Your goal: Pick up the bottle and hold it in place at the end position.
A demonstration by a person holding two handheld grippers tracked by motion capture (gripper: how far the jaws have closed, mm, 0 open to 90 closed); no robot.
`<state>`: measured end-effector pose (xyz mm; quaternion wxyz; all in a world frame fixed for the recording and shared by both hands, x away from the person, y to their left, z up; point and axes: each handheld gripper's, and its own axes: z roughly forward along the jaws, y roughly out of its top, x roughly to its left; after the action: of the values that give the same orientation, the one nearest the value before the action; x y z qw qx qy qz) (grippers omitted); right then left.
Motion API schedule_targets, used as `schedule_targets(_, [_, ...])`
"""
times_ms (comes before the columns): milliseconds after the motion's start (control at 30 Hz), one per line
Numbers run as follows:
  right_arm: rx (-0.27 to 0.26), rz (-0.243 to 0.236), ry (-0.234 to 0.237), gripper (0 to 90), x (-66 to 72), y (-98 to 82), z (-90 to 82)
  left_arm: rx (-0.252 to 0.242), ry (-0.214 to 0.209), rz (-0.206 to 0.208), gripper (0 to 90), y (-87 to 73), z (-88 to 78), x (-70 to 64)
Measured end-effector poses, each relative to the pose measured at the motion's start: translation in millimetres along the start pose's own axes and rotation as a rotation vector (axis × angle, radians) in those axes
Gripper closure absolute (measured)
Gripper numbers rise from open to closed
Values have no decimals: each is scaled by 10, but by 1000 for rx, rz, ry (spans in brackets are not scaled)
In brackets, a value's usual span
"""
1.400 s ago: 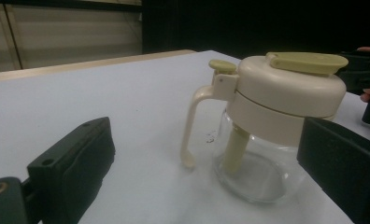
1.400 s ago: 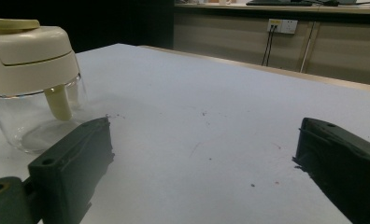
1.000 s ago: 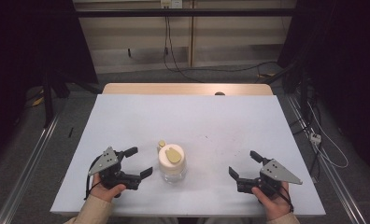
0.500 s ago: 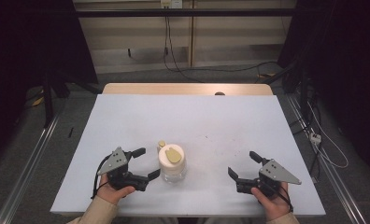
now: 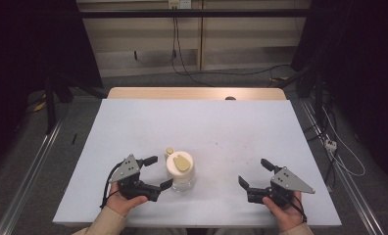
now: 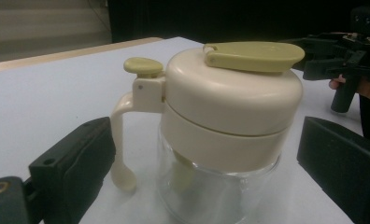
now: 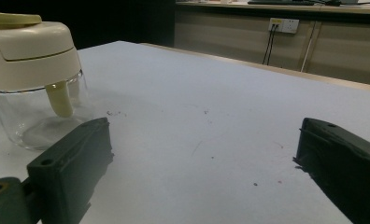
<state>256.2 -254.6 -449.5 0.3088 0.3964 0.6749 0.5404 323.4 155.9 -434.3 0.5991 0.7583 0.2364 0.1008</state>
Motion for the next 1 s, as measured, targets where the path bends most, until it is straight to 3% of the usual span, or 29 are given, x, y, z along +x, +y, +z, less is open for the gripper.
schedule_targets(1000, [11, -11, 8, 32, 12, -3, 11, 60, -6, 10, 41, -19, 243, -106])
